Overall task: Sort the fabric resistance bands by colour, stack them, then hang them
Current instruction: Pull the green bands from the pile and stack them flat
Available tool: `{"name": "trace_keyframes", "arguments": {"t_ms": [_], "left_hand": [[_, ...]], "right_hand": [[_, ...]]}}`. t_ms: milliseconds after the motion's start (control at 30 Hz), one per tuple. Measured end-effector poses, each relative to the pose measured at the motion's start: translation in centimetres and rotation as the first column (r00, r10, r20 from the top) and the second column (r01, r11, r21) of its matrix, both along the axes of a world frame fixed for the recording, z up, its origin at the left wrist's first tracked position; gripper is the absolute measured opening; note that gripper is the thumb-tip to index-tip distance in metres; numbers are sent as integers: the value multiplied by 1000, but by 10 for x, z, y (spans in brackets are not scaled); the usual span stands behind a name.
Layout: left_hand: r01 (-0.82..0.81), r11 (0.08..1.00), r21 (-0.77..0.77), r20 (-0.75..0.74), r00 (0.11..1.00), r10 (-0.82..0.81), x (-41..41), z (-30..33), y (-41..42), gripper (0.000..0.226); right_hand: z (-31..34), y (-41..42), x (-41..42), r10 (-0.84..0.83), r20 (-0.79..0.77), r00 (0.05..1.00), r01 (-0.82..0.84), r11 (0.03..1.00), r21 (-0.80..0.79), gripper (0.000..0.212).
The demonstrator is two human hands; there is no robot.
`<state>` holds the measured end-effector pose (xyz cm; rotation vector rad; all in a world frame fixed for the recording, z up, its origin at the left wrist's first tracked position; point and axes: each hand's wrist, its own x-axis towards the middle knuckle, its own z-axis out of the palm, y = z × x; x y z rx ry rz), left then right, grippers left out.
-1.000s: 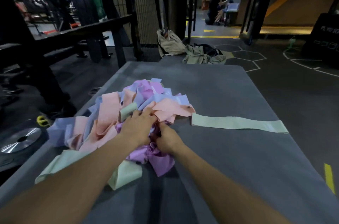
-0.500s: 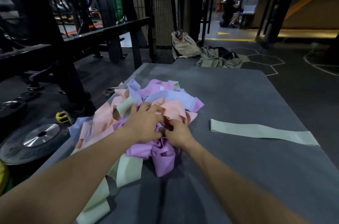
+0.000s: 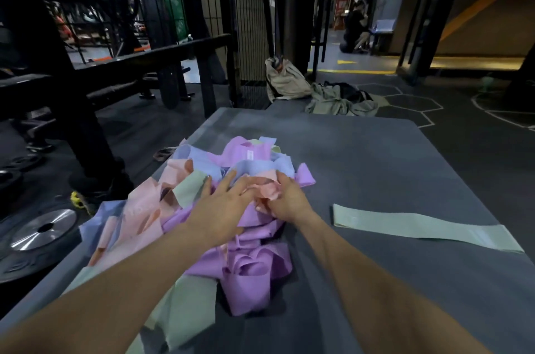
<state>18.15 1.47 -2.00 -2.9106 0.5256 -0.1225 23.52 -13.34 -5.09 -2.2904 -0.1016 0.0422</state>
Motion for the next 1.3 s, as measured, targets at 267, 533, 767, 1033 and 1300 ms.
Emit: {"name": "trace_keyframes", "arguments": {"t_ms": [267,533,767,1033,1300], "left_hand": [[-53,999,-7,57,997,54,6,12,39,73],[-3,993,-114,2,1000,3,-5,6,14,61],[91,972,-217,-69,992,-109,-38,32,-2,37],[67,930,-361,34,998,-59,-98,37,13,23],[-55,894,-444,127,984,124,-180,12,54,29]], "right_hand": [[1,59,2,205,35,978,-207,951,228,44],[2,19,-17,18,-89,996,-28,994,-109,77],[23,-8,-55,29,-123,992,-60,965,-255,79],[49,-1,-123,75,31,997,-61,948,-313,54],[44,47,-198,123,99,987,-94,962,-256,15]]}}
